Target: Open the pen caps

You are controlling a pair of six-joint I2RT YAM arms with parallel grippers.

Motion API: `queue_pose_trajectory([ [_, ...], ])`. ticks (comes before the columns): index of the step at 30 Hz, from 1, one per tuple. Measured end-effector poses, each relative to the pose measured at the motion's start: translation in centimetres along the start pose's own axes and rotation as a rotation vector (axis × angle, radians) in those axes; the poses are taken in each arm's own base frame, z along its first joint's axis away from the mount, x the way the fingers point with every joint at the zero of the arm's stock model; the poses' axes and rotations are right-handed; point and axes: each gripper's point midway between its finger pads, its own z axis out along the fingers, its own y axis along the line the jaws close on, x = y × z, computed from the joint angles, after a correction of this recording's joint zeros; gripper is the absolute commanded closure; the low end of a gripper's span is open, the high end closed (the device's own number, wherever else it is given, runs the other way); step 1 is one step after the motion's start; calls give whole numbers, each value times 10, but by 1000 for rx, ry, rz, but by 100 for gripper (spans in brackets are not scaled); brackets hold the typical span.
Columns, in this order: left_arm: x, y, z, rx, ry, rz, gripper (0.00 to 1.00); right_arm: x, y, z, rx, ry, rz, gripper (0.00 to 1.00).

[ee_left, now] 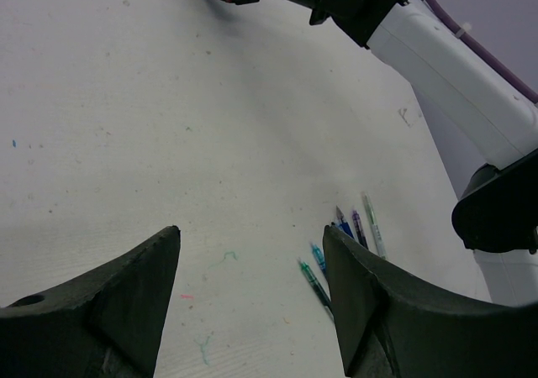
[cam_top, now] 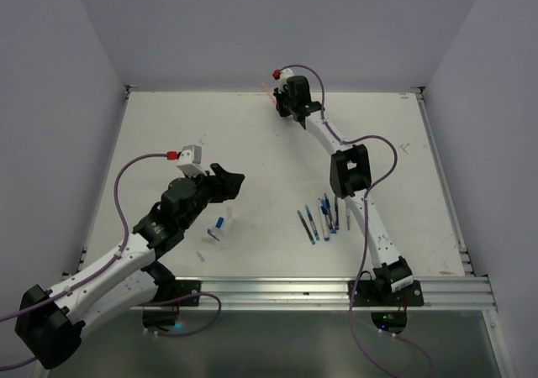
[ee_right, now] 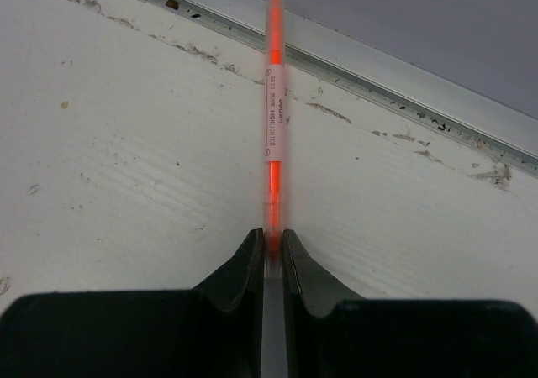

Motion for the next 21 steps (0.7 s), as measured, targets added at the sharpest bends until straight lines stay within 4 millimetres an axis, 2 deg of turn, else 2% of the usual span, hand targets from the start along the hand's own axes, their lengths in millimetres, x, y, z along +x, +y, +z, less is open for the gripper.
queue_pose_trajectory([
  [8,3,2,2,-8,10,3,28,3,2,-1,-4,4,-5,100],
  [13,23,16,7,-63,80,21,29,13,14,-17,-33,52,59,100],
  [17,33,23,8,-92,118,25,29,30,30,-47,-55,116,119,100],
  [21,32,22,8,-90,120,14,30,58,59,-100,-87,189,152,100],
])
